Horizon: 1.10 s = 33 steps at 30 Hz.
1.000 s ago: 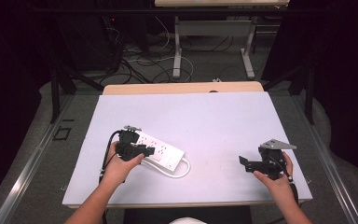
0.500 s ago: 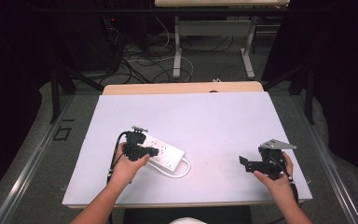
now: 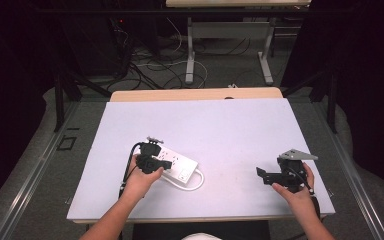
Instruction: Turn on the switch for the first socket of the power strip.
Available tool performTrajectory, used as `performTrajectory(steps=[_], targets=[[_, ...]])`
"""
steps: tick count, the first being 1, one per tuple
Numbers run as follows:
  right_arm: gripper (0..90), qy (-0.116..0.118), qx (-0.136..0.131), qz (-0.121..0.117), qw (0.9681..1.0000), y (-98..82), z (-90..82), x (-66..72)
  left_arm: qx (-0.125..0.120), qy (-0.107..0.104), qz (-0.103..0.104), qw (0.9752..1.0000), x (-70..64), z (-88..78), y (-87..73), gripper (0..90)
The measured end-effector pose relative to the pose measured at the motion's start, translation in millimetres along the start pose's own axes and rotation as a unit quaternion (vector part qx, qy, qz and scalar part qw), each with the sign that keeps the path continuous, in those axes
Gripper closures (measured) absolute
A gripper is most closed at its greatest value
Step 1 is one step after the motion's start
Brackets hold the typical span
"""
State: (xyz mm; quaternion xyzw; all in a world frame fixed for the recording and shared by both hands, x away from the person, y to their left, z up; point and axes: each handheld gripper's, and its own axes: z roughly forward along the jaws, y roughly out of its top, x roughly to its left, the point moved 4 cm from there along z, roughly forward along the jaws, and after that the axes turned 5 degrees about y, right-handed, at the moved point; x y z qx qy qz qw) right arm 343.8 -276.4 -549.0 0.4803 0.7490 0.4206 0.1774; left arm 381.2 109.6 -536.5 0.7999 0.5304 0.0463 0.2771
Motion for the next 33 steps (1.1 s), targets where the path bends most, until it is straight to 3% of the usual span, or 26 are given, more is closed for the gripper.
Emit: performTrajectory(steps=[10, 14, 17, 20, 26, 28, 33], targets=[[10.3, 0.001, 0.000, 0.001, 1.0000, -0.1, 0.3, 0.1, 0.004, 0.001, 0.003, 1.0000, -1.4, 2.7, -0.2, 88.1], [10.3, 0.000, 0.003, 0.000, 1.0000, -0.2, 0.1, 0.2, 0.015, 0.008, 0.003, 0.9998, -1.2, 12.7, -4.5, 89.5], [10.3, 0.000, 0.002, 0.000, 1.0000, -0.4, 0.2, 0.0, 0.009, -0.002, 0.001, 1.0000, 0.8, 12.9, -5.4, 90.0], [10.3, 0.000, 0.002, 0.004, 1.0000, -0.3, 0.5, 0.5, 0.011, 0.011, 0.008, 0.9998, 0.1, 12.0, -6.2, 90.0], [10.3, 0.003, 0.003, 0.004, 1.0000, -0.4, 0.9, 0.9, 0.018, 0.011, 0.011, 0.9997, 0.9, 12.3, -7.5, 90.0], [10.3, 0.003, 0.003, 0.006, 1.0000, -0.4, 1.0, 1.3, 0.015, 0.000, 0.008, 0.9999, 1.0, 13.5, -7.7, 90.0], [10.3, 0.005, 0.002, 0.005, 1.0000, -0.4, 0.9, 1.2, 0.011, 0.000, 0.005, 0.9999, 1.5, 13.8, -7.9, 90.0]])
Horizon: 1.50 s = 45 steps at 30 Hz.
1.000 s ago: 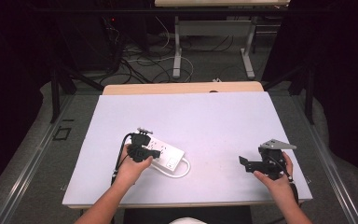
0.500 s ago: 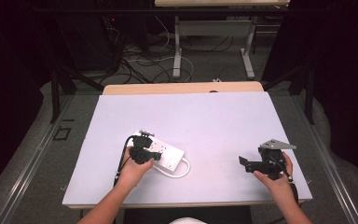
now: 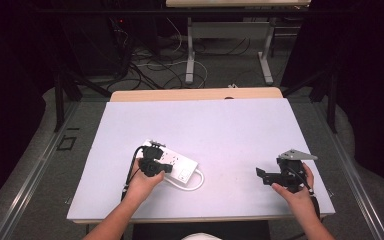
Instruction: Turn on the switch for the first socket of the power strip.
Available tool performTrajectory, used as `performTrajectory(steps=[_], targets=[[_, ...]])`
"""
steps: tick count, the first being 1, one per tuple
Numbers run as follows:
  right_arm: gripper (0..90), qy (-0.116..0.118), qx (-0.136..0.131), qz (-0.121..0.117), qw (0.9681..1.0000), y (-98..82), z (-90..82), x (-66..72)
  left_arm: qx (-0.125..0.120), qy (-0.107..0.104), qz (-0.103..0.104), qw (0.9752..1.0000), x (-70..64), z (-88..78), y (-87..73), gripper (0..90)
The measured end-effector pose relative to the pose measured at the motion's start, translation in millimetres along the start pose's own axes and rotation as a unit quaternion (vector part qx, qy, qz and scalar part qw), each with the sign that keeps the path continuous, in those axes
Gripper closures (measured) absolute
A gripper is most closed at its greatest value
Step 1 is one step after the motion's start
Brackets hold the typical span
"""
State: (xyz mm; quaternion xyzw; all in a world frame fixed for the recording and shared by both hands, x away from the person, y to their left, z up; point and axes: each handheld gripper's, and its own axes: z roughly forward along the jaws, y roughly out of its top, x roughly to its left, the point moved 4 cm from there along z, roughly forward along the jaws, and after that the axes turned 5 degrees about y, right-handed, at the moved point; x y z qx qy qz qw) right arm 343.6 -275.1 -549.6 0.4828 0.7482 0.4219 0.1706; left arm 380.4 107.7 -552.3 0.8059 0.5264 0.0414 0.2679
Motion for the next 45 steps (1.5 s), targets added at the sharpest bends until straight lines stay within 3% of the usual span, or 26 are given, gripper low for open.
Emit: performTrajectory(steps=[18, 21, 23, 24, 34, 36, 41, 45], targets=[[10.3, -0.002, -0.001, -0.001, 1.0000, -0.9, 0.9, -1.5, -0.002, 0.001, 0.003, 1.0000, -4.1, 0.8, 0.4, 90.0], [10.3, -0.003, 0.002, -0.008, 1.0000, -1.3, -0.2, -1.8, 0.004, -0.001, 0.013, 0.9999, -5.8, 0.7, 0.4, 90.0], [10.3, -0.003, 0.000, -0.003, 1.0000, -1.4, -0.3, -1.4, -0.004, 0.008, 0.010, 0.9999, -8.0, 1.8, 0.3, 90.0], [10.3, -0.004, 0.001, 0.002, 1.0000, -1.6, -0.8, -0.7, -0.001, 0.007, 0.019, 0.9998, -7.3, 1.3, 0.6, 90.0], [10.3, -0.008, 0.000, 0.001, 1.0000, -2.3, -1.1, -2.8, -0.017, 0.018, 0.024, 0.9994, -10.5, -1.2, 4.9, 90.0], [10.3, -0.007, -0.001, -0.001, 1.0000, -2.2, -0.8, -2.7, -0.013, 0.013, 0.030, 0.9994, -10.3, -3.1, 5.8, 90.0], [10.3, -0.004, 0.002, 0.003, 1.0000, -2.4, -1.2, -1.9, -0.029, 0.020, 0.029, 0.9990, -11.4, -5.9, 8.0, 90.0], [10.3, -0.006, 0.000, 0.002, 1.0000, -2.2, -1.3, -2.1, -0.038, 0.012, 0.025, 0.9989, -11.7, -11.8, 10.1, 90.0]])
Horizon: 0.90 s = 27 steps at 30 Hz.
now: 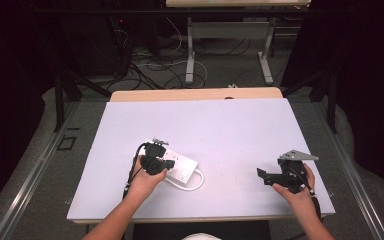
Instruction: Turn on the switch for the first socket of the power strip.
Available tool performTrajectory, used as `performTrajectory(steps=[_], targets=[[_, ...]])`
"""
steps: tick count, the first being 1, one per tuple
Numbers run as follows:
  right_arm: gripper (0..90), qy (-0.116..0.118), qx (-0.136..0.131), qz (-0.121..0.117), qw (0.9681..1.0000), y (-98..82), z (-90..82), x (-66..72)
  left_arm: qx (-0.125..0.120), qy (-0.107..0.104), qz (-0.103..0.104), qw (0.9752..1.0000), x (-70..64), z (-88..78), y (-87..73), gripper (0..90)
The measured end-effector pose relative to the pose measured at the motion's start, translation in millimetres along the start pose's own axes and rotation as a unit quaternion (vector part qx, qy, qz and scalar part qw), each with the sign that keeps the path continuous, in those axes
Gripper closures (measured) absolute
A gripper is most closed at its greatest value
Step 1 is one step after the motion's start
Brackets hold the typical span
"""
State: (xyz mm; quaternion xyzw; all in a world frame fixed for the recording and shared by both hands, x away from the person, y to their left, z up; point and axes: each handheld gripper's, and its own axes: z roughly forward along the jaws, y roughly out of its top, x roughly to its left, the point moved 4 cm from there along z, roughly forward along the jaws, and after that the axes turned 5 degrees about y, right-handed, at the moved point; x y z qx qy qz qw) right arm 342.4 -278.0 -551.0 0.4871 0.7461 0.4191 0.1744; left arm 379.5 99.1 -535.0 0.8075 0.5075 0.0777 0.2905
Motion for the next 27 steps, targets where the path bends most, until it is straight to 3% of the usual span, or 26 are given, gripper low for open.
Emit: performTrajectory(steps=[9, 19, 27], targets=[[10.3, 0.003, 0.000, 0.002, 1.0000, 0.3, -0.5, 0.2, -0.032, 0.004, 0.004, 0.9995, 3.7, -16.3, 5.6, 84.8], [10.3, 0.004, 0.001, 0.005, 1.0000, 0.2, -0.4, 0.4, -0.056, -0.002, -0.004, 0.9984, 9.0, -25.0, 5.6, 72.2], [10.3, 0.003, 0.000, 0.004, 1.0000, 0.3, -0.5, 0.5, -0.080, 0.001, -0.005, 0.9967, 10.7, -31.2, 6.1, 55.6]])
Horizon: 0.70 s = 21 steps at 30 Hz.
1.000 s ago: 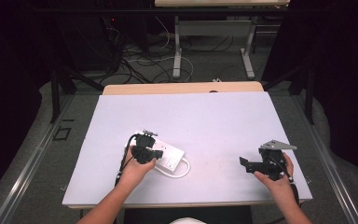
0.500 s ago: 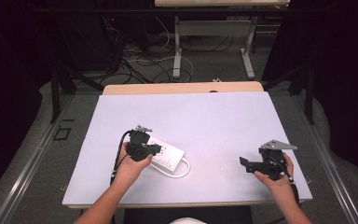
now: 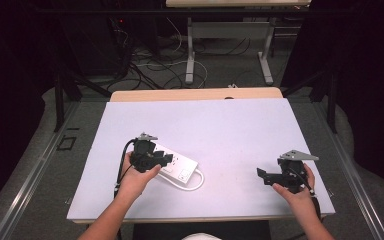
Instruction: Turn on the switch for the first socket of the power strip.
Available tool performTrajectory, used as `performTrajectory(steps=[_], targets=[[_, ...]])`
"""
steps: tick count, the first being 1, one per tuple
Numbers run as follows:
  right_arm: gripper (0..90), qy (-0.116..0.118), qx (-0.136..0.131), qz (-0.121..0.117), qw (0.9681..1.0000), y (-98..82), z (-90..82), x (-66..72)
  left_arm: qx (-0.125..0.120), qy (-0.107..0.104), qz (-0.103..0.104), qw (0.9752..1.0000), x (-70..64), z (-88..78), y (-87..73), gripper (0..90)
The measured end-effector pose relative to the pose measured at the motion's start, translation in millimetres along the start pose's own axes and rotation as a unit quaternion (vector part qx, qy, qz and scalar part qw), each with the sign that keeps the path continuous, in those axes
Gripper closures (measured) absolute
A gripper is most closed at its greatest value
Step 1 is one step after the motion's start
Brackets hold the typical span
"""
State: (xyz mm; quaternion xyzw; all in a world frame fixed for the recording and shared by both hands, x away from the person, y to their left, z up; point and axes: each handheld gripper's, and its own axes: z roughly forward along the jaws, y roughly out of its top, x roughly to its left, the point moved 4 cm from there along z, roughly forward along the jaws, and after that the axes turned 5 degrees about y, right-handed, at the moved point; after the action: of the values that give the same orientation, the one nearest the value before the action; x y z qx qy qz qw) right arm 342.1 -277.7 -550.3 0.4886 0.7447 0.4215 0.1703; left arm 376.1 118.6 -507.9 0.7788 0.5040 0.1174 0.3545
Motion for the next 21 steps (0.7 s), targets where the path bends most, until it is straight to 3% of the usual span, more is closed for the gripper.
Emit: performTrajectory(steps=[5, 11, 18, 21], targets=[[10.3, -0.002, -0.002, -0.003, 1.0000, 0.1, -0.6, -0.8, -0.010, -0.007, -0.004, 0.9999, 2.0, -4.1, 0.5, 46.4], [10.8, -0.003, -0.002, -0.005, 1.0000, 0.2, -1.0, -0.7, -0.026, -0.001, 0.010, 0.9996, 9.3, -9.7, 1.8, 35.1], [10.8, -0.005, -0.002, -0.005, 1.0000, 0.4, -1.4, -0.6, -0.062, 0.016, 0.027, 0.9976, 22.3, -18.4, 2.4, 29.6], [10.9, -0.004, -0.003, -0.007, 1.0000, 0.5, -1.3, -0.6, -0.065, 0.014, 0.018, 0.9976, 28.0, -23.4, 0.7, 28.5]])
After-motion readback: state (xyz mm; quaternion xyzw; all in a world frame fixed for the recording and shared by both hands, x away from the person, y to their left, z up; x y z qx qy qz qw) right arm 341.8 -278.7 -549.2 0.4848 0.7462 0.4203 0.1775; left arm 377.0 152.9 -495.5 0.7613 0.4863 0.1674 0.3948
